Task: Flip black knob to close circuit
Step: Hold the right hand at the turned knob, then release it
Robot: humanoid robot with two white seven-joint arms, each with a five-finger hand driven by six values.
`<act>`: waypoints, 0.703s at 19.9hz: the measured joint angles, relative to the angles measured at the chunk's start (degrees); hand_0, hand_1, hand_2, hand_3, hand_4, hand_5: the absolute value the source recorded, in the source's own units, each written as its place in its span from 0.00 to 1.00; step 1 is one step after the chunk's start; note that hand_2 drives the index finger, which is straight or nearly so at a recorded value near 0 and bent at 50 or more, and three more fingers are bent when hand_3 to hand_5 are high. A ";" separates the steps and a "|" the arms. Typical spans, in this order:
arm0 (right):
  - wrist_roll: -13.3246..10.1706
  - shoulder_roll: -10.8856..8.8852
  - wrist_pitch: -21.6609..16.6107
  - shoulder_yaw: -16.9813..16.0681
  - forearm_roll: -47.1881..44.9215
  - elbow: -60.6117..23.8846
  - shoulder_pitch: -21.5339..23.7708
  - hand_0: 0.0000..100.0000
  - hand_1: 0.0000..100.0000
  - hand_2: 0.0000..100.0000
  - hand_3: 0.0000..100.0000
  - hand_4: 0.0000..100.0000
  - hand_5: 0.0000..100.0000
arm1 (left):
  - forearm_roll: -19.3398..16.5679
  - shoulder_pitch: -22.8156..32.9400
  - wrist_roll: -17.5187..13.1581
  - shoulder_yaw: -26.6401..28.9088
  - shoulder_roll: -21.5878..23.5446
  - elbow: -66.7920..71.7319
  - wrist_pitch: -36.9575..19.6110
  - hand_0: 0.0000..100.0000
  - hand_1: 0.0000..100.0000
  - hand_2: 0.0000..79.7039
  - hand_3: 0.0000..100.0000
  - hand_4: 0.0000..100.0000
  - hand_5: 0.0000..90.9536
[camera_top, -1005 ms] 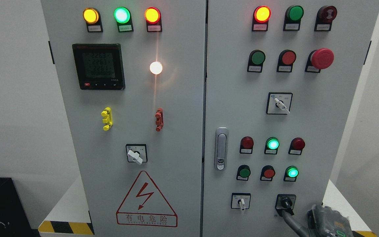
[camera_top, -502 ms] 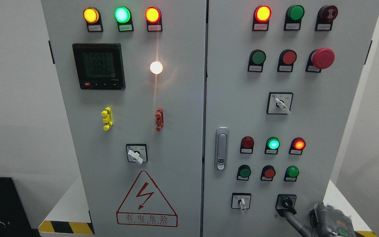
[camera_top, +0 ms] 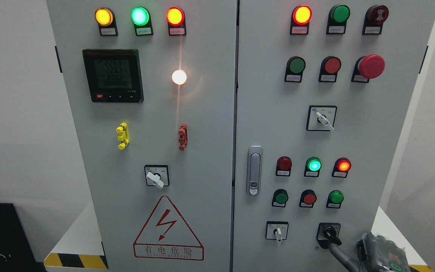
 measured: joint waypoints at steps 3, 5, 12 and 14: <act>0.00 0.04 -0.04 0.06 -0.01 -0.16 0.01 0.00 0.00 0.86 1.00 0.92 0.95 | 0.00 0.00 0.00 0.00 0.00 0.00 0.00 0.12 0.56 0.00 0.00 0.00 0.00; 0.00 0.08 -0.10 0.13 -0.02 -0.29 0.08 0.00 0.00 0.86 1.00 0.92 0.95 | 0.00 0.00 0.00 0.00 0.00 0.00 0.00 0.12 0.56 0.00 0.00 0.00 0.00; -1.38 0.16 -0.44 1.32 -0.04 -0.91 1.31 0.00 0.00 0.86 1.00 0.92 0.94 | 0.00 0.00 0.00 0.00 0.00 0.00 0.00 0.12 0.56 0.00 0.00 0.00 0.00; -1.70 0.18 -0.46 1.86 -0.08 -1.08 1.83 0.00 0.00 0.86 1.00 0.92 0.94 | 0.00 0.00 0.00 0.00 0.00 0.00 0.00 0.12 0.56 0.00 0.00 0.00 0.00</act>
